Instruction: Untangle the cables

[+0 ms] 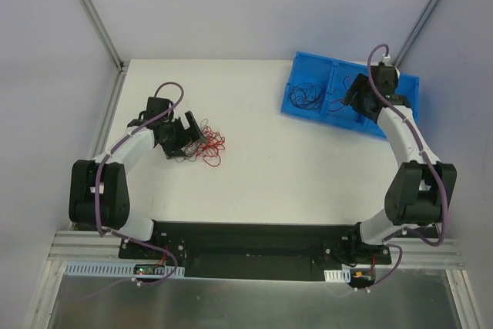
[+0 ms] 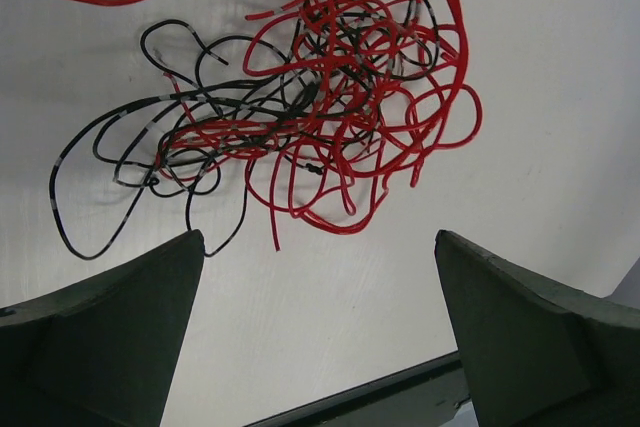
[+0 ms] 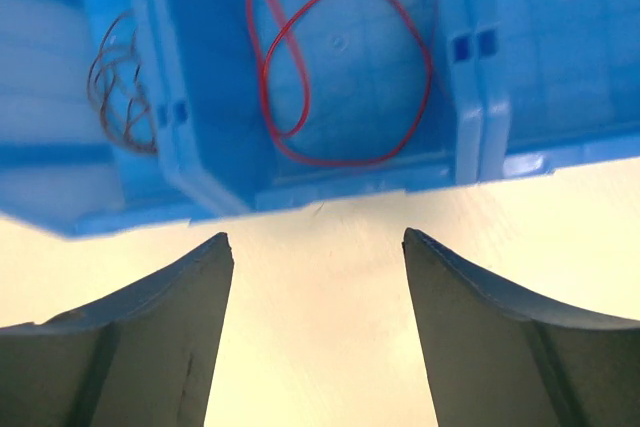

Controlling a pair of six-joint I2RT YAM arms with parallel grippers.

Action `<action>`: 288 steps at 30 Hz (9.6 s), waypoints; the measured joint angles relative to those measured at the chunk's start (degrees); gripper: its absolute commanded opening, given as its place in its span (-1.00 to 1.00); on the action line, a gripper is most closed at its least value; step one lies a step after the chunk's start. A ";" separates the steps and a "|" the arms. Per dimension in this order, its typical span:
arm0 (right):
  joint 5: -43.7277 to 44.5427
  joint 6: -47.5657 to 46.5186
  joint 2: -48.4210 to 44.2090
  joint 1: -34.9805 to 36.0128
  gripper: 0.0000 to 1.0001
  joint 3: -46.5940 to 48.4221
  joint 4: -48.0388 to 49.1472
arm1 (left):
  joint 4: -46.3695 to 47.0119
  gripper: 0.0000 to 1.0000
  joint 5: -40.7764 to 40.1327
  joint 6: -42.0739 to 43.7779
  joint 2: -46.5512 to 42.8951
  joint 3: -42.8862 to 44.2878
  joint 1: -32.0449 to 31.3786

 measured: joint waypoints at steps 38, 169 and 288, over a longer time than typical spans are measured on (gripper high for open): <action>-23.19 12.66 11.43 40.24 0.07 -10.54 29.81 | 6.27 0.46 -1.49 -2.43 -11.82 -6.21 -14.56; -46.14 3.02 -35.71 31.06 0.18 -27.34 24.96 | 18.05 -1.00 32.57 14.69 -6.14 17.53 -32.39; 5.38 -15.78 -22.40 31.04 -1.00 -15.93 37.35 | 25.77 -0.17 46.56 -15.34 -15.91 20.52 -9.38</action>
